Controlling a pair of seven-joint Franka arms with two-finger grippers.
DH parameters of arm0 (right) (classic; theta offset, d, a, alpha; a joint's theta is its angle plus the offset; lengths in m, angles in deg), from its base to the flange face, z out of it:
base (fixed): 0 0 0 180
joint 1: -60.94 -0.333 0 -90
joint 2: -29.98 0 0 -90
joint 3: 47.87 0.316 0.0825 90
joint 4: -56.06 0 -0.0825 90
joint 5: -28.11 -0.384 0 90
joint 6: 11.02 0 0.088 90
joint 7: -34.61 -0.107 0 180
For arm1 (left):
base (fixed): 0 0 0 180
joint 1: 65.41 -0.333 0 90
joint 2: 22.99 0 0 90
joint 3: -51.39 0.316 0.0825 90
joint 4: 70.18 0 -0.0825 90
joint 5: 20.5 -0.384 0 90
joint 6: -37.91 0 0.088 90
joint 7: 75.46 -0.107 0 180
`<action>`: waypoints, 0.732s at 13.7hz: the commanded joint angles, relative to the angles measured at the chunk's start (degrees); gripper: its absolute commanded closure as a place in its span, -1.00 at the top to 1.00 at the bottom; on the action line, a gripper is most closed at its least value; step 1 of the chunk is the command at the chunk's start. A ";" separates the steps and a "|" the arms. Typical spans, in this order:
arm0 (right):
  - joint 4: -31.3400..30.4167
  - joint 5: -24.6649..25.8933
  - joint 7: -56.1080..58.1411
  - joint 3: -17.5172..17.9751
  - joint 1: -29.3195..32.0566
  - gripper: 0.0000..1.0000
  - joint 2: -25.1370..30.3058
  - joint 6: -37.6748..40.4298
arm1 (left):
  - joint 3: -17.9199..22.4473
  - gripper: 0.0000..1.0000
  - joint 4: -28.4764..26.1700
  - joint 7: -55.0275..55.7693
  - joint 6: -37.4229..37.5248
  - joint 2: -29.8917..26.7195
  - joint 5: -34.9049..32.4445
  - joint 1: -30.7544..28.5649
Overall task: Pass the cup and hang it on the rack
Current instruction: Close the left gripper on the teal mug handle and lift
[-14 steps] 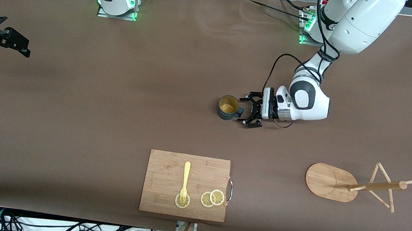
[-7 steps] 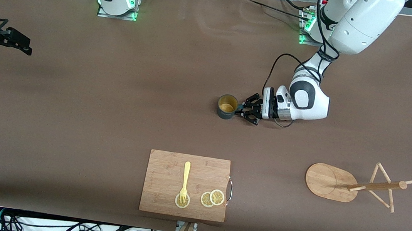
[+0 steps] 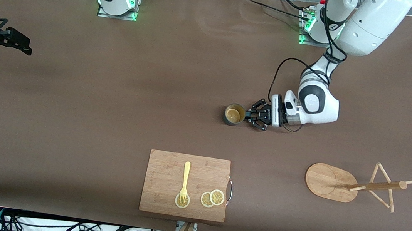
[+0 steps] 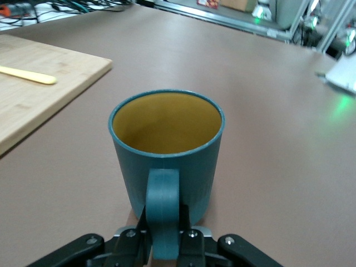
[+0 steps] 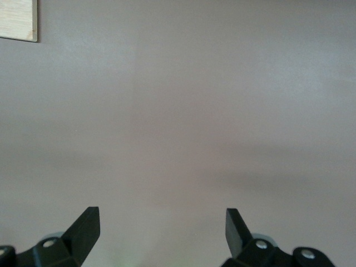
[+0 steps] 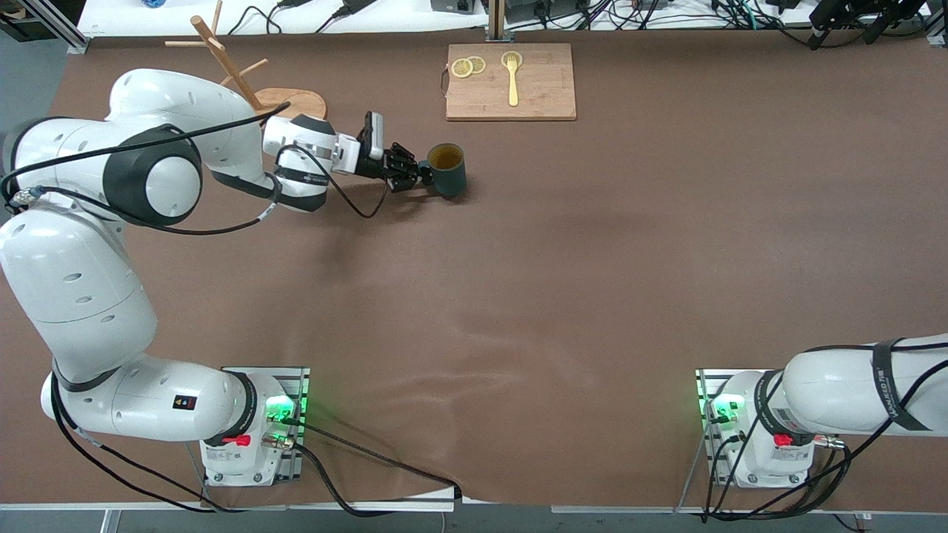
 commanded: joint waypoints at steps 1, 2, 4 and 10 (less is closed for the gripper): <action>1.26 -0.86 0.13 0.37 0.53 1.00 -0.36 0.65 | 0.44 -1.00 -0.90 14.53 4.45 -5.56 -9.18 -3.88; 1.26 -0.86 0.22 0.37 0.53 1.00 -0.36 0.73 | 1.40 -1.00 -0.98 19.89 7.24 -7.66 -12.79 -4.77; 1.26 -0.86 0.31 0.46 0.53 1.00 -0.36 0.73 | 6.13 -1.00 -0.90 30.79 15.93 -11.44 -18.78 -5.22; 1.26 -0.86 0.39 0.55 0.53 1.00 -0.36 0.73 | 21.16 -1.00 -0.46 46.83 38.45 -16.73 -26.08 -6.45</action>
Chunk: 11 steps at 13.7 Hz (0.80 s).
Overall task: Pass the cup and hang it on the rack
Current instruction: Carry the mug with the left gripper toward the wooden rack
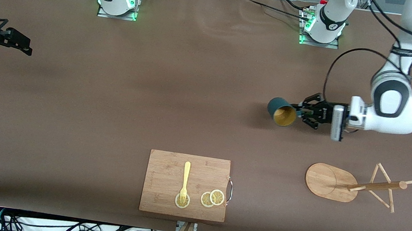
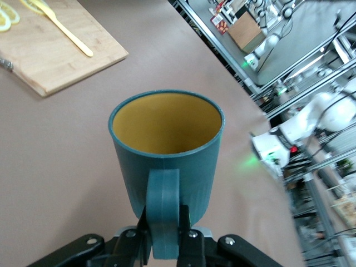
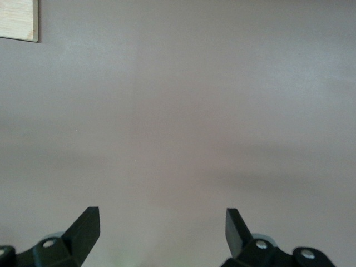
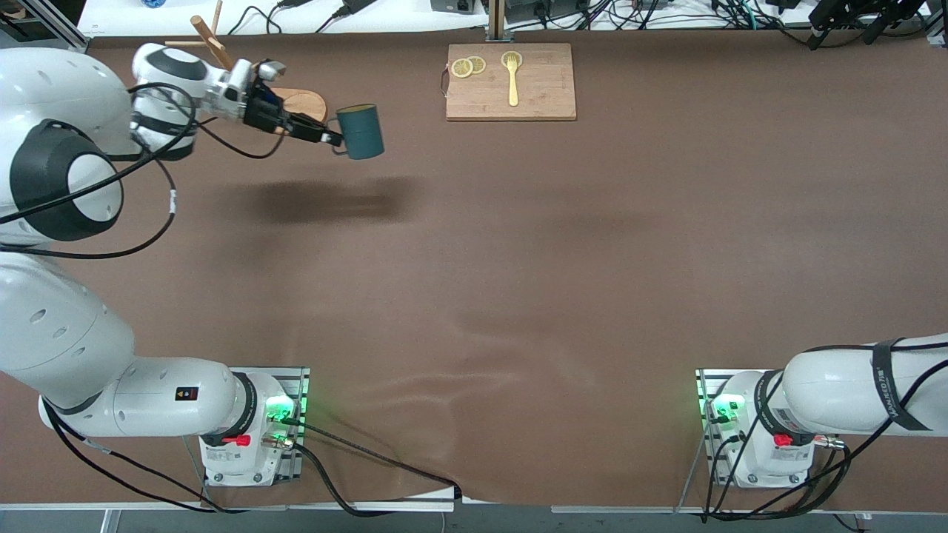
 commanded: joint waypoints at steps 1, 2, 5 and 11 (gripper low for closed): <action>1.21 -0.81 0.37 0.48 0.54 1.00 -0.18 0.73 | 5.12 -1.00 -0.93 4.06 6.79 -1.49 -2.70 -0.09; 1.21 -0.81 0.37 0.48 0.54 1.00 -0.26 0.65 | 7.24 -1.00 -0.67 5.90 9.08 -1.49 -2.71 -0.17; 1.21 -0.73 0.46 0.57 0.45 1.00 -0.26 0.64 | 11.81 -1.00 1.08 13.62 14.36 -1.58 -2.01 -1.58; 1.21 -0.81 0.46 0.57 0.53 1.00 -0.35 0.64 | 13.67 -1.00 2.41 33.93 19.47 -1.05 7.12 -6.58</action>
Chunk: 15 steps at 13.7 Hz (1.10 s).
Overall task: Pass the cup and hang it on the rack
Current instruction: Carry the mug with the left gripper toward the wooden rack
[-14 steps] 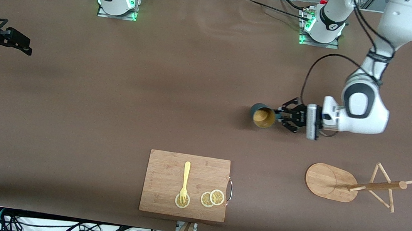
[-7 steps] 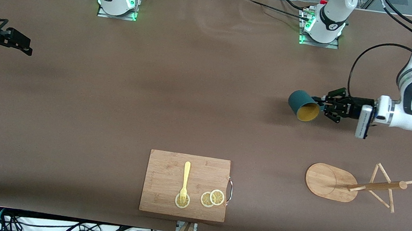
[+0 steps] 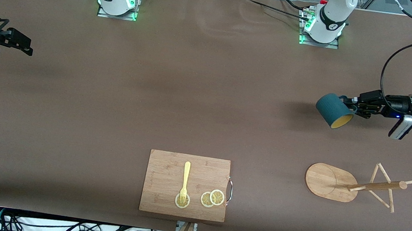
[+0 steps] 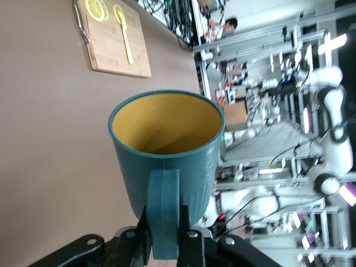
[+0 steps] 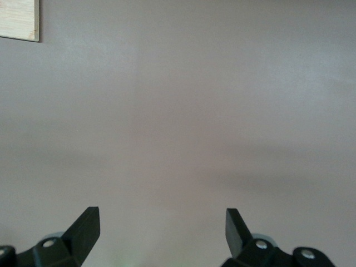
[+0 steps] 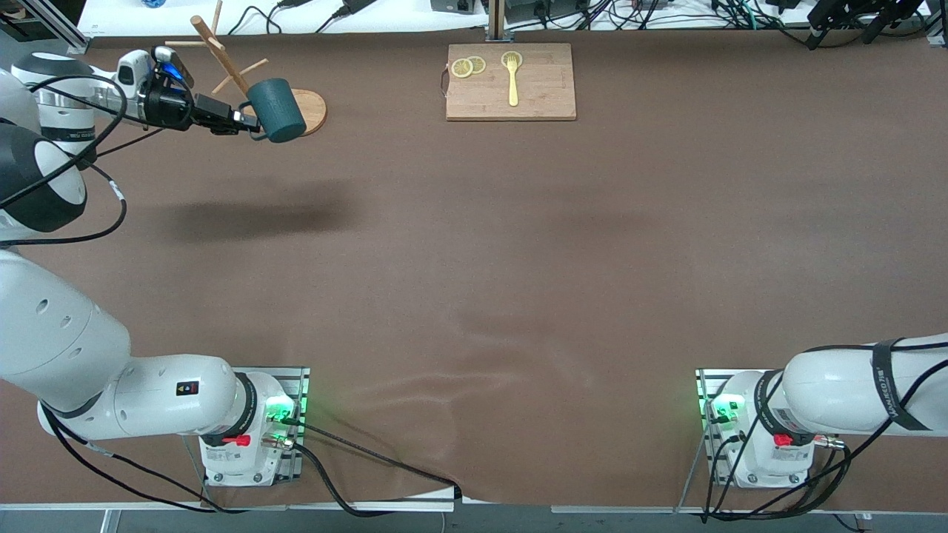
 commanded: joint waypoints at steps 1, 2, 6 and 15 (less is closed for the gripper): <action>1.14 -0.79 0.43 0.31 0.54 1.00 -0.32 0.65 | -0.15 -1.00 0.34 8.88 2.36 0.14 5.35 -2.66; 1.14 -0.79 0.43 0.30 0.63 1.00 -0.32 0.65 | -0.24 -1.00 0.34 11.43 3.67 1.10 7.54 -3.54; 1.14 -0.88 0.43 0.22 0.63 1.00 -0.41 0.65 | -0.24 -1.00 0.34 18.56 5.52 2.34 14.76 -5.04; 1.23 -0.88 0.43 0.04 0.81 1.00 -0.41 0.56 | -0.59 -1.00 9.47 19.45 13.08 16.13 25.04 -9.09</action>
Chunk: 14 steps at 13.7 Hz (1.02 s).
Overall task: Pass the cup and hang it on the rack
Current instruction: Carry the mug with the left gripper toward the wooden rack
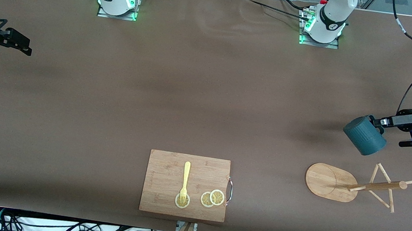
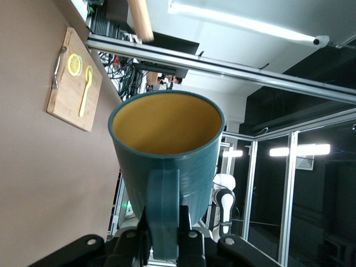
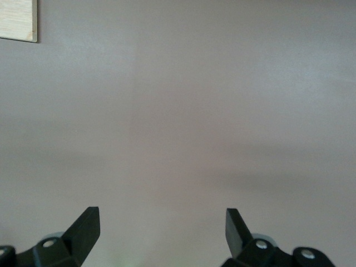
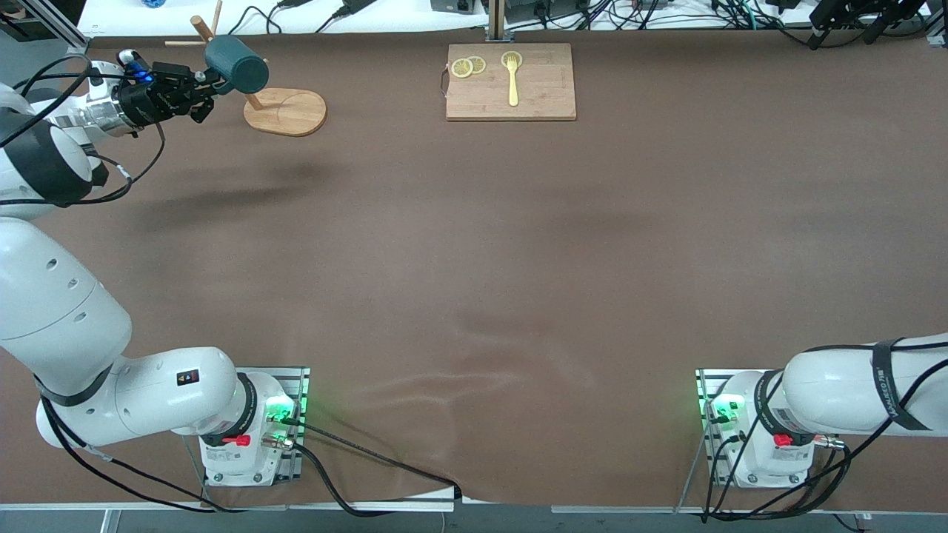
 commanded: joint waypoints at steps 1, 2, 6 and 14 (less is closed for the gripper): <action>1.20 -0.80 0.43 0.25 0.66 1.00 -0.36 0.56 | -0.65 -1.00 4.16 1.10 1.96 4.15 4.00 -0.74; 1.28 -0.79 0.34 0.25 0.66 1.00 -0.36 0.56 | -0.74 -1.00 6.26 1.10 1.96 5.99 5.50 -0.74; 1.29 -0.88 0.43 0.25 0.66 1.00 -0.45 0.56 | -1.35 -1.00 10.77 3.21 1.87 8.91 9.03 -0.73; 1.29 -1.06 0.34 0.25 0.66 1.00 -0.45 0.56 | -1.44 -1.00 11.03 3.12 4.59 12.69 12.10 -3.11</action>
